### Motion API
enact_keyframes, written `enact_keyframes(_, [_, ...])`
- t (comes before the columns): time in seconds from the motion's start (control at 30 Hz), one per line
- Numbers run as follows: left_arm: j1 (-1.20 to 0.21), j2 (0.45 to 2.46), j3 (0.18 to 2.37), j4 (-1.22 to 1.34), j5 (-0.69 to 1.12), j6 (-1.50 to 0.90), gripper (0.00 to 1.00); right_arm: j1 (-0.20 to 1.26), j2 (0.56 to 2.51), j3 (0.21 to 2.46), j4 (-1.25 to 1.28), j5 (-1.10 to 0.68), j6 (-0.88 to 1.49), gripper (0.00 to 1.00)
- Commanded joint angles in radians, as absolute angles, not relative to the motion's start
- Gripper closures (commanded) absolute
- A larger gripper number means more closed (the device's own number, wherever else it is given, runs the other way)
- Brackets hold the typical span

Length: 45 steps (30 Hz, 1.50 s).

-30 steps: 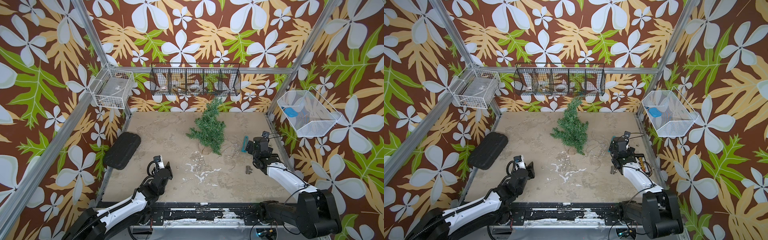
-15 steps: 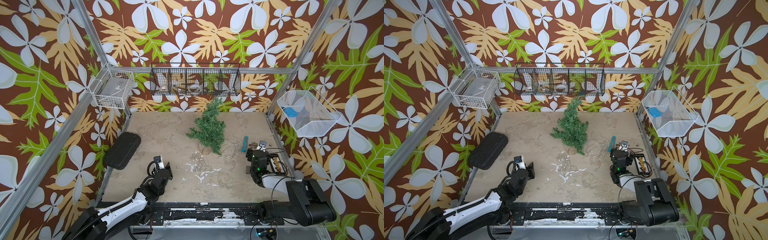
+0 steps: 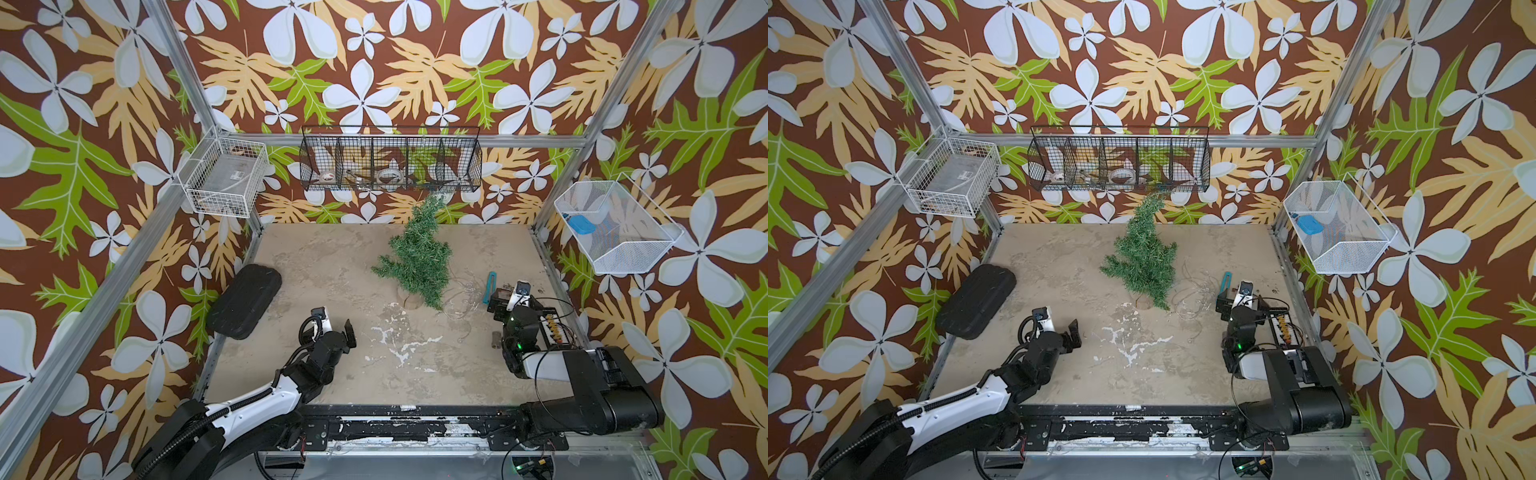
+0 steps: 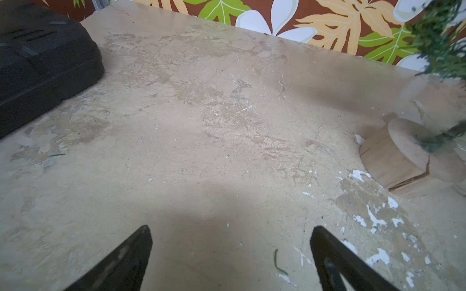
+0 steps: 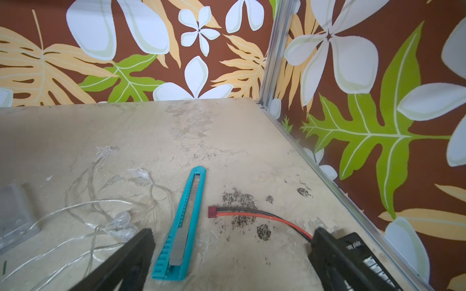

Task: Remove string lights from the small christmas tree
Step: Reset both arms

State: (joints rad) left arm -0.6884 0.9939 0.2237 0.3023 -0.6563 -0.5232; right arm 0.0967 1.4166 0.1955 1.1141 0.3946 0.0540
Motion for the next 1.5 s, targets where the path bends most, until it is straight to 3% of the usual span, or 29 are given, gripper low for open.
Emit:
enact_keyframes(0.0, [-0.687,1.007,0.286,0.311,-0.710,-0.520,0.00,0.103,1.408,0.162,1.235,0.382,0.032,0.00])
enact_keyframes(0.17, [-0.687,1.075,0.315,0.632,-0.816,-0.180,0.00,0.104,1.411,0.160,1.240,0.368,0.028,0.00])
enact_keyframes(0.27, [-0.661,1.159,0.341,0.790,-0.902,0.003,0.00,0.121,1.497,0.042,1.562,0.295,-0.044,0.00])
enact_keyframes(0.43, [-0.476,1.223,0.342,0.794,-0.755,0.066,0.00,0.117,1.474,0.124,1.362,0.291,-0.029,0.00])
enact_keyframes(0.53, [-0.401,1.236,0.239,0.989,-0.670,0.177,0.00,0.102,1.470,0.144,1.320,0.269,-0.016,0.00])
enact_keyframes(0.63, [-0.296,1.310,0.158,1.171,-0.581,0.097,0.00,0.052,1.472,0.191,1.227,0.167,0.011,0.00])
enact_keyframes(0.77, [-0.255,1.335,0.183,1.155,-0.516,0.064,0.00,0.030,1.469,0.198,1.212,0.123,0.020,0.00])
enact_keyframes(0.83, [-0.205,1.397,0.107,1.345,-0.424,0.032,0.00,0.030,1.469,0.198,1.212,0.121,0.021,0.00])
enact_keyframes(0.93, [-0.154,1.476,0.050,1.548,-0.437,-0.024,0.00,0.030,1.470,0.199,1.212,0.122,0.021,0.00])
enact_keyframes(1.03, [-0.154,1.448,0.121,1.354,-0.348,-0.008,0.00,0.030,1.470,0.198,1.212,0.123,0.021,0.00])
enact_keyframes(1.47, [-0.149,1.462,0.111,1.398,-0.367,-0.011,0.00,0.025,1.469,0.198,1.211,0.113,0.023,0.00])
